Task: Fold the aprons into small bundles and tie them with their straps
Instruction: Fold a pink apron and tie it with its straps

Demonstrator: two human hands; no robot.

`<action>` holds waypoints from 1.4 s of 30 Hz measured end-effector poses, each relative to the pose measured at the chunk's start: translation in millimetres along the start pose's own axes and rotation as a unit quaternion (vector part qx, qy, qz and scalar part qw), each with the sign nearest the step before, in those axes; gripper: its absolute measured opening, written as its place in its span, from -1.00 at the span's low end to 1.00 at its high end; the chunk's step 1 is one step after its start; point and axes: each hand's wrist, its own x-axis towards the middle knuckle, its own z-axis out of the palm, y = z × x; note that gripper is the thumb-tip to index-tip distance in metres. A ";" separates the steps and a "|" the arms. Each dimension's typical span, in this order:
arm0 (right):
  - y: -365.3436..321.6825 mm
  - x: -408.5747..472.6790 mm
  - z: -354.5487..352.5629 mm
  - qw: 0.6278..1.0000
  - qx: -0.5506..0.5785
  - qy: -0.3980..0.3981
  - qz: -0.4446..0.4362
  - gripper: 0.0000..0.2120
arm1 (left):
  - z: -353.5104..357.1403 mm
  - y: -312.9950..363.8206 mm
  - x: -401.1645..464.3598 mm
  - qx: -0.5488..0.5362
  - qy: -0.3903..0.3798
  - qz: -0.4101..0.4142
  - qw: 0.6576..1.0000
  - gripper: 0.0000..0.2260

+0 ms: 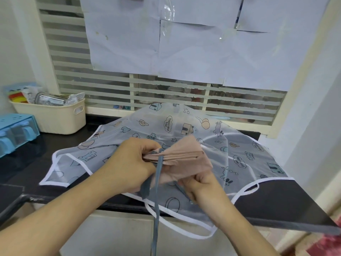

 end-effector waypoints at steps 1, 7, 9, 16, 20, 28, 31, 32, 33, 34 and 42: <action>2.8 -2.9 4.7 1.000 -0.020 -0.001 -0.007 -0.76 | 1.1 -1.1 0.7 -0.016 0.029 -0.022 0.999 -0.84; 0.7 -23.9 10.9 0.982 -0.173 -0.018 -0.073 -0.79 | 5.5 -7.2 -3.9 0.073 0.108 -0.097 0.987 -0.74; -8.0 -27.9 9.3 0.975 -0.204 -0.035 -0.079 -0.82 | 5.8 -4.7 -8.8 0.108 0.077 -0.084 0.988 -0.74; -27.2 -24.8 -2.7 0.882 -0.420 0.026 -0.214 -0.77 | 9.2 0.6 -18.2 0.071 -0.126 -0.036 0.989 -0.85; -26.7 -27.3 -0.7 0.910 -0.368 0.032 -0.188 -0.86 | 6.4 3.3 -22.4 0.020 -0.163 -0.040 0.986 -0.74; -23.1 -36.2 3.9 0.917 -0.336 0.064 -0.206 -0.69 | 17.9 4.4 -25.7 -0.016 -0.100 -0.056 0.993 -0.81; -27.7 -39.5 4.6 0.898 -0.343 0.064 -0.268 -0.63 | 15.4 6.2 -27.2 -0.027 -0.136 -0.047 0.989 -0.79; -28.4 -36.8 4.0 0.893 -0.343 0.069 -0.282 -0.70 | 15.2 6.1 -27.4 -0.017 -0.147 -0.039 0.988 -0.80; -29.8 -33.4 3.3 0.894 -0.337 0.070 -0.286 -0.78 | 15.7 6.3 -27.8 -0.009 -0.159 -0.032 0.987 -0.81; -32.7 -30.1 2.4 0.904 -0.319 0.068 -0.277 -0.83 | 16.5 6.1 -28.7 0.000 -0.176 -0.023 0.984 -0.81; -58.4 -4.5 -18.6 0.987 -0.143 -0.005 -0.071 -0.81 | 16.3 15.5 -38.9 0.112 -0.214 0.077 0.967 -0.87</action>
